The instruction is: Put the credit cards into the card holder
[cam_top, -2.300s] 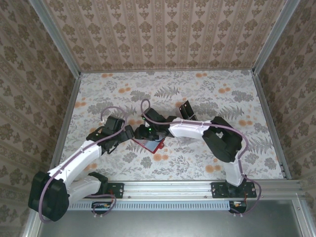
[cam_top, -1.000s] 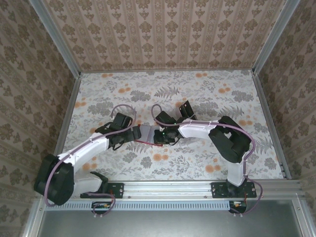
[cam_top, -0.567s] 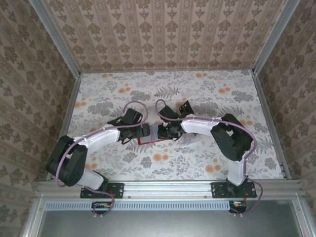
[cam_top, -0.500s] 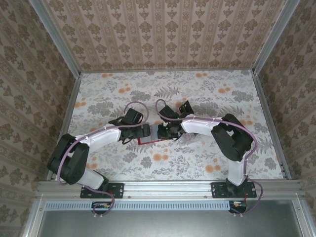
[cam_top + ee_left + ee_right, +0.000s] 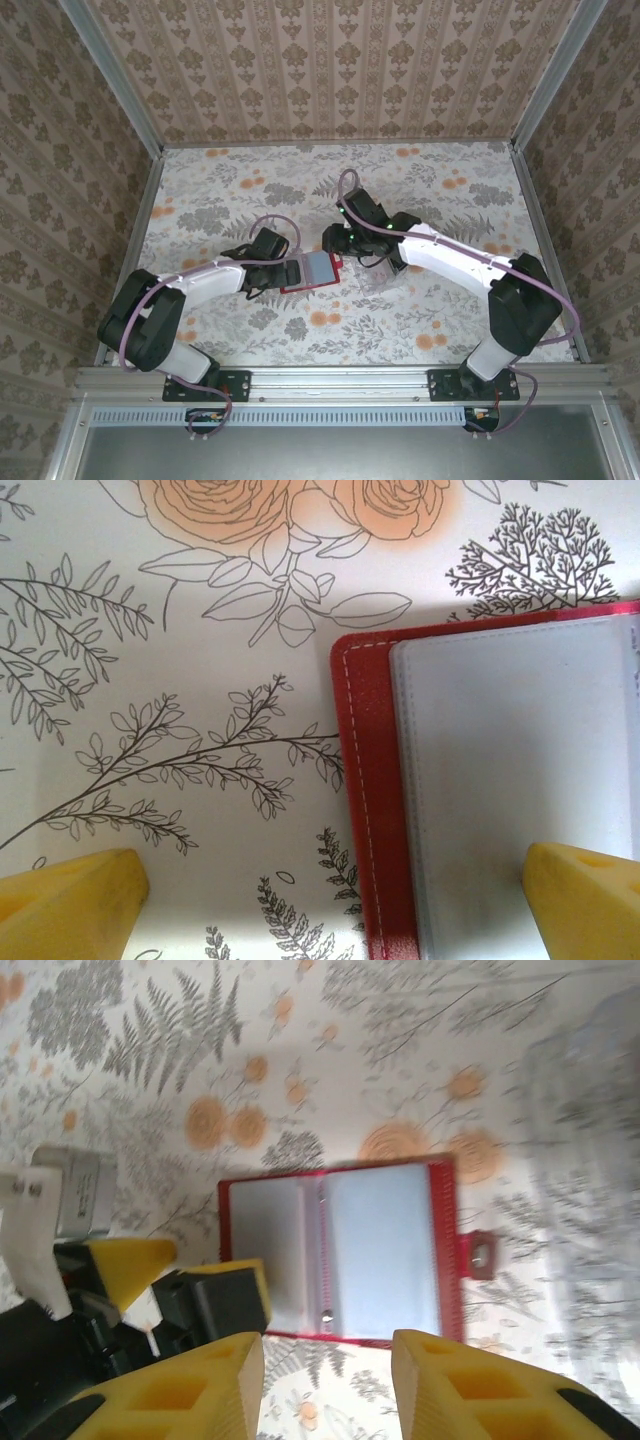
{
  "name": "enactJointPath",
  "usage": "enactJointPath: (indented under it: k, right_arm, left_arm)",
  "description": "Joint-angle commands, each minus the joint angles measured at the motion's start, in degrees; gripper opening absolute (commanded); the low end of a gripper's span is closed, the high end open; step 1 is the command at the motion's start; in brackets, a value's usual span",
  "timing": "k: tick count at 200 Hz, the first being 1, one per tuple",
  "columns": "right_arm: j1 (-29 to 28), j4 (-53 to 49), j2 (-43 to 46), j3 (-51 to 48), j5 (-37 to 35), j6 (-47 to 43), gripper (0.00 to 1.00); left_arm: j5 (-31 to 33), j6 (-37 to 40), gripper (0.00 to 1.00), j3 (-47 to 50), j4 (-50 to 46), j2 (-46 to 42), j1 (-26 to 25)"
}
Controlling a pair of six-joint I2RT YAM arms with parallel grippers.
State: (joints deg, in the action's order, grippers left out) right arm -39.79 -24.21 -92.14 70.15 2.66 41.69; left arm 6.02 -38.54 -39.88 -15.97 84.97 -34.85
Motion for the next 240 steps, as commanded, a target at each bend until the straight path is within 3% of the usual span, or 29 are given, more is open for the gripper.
enactJointPath:
  k: [1,132,240]
  right_arm:
    - [1.3,-5.4,1.4,0.8,-5.6,-1.8,0.41]
    - [4.5,-16.6,-11.6,14.1,-18.0,-14.5,0.42]
    - [4.5,-19.9,-20.4,19.7,-21.2,-18.8,0.4]
  left_arm:
    - [2.0,-0.4,1.0,2.4,-3.2,-0.1,1.3]
    - [3.2,3.0,1.0,3.4,-8.2,-6.0,6.5]
    - [2.2,2.2,1.0,1.0,-10.0,-10.2,6.6]
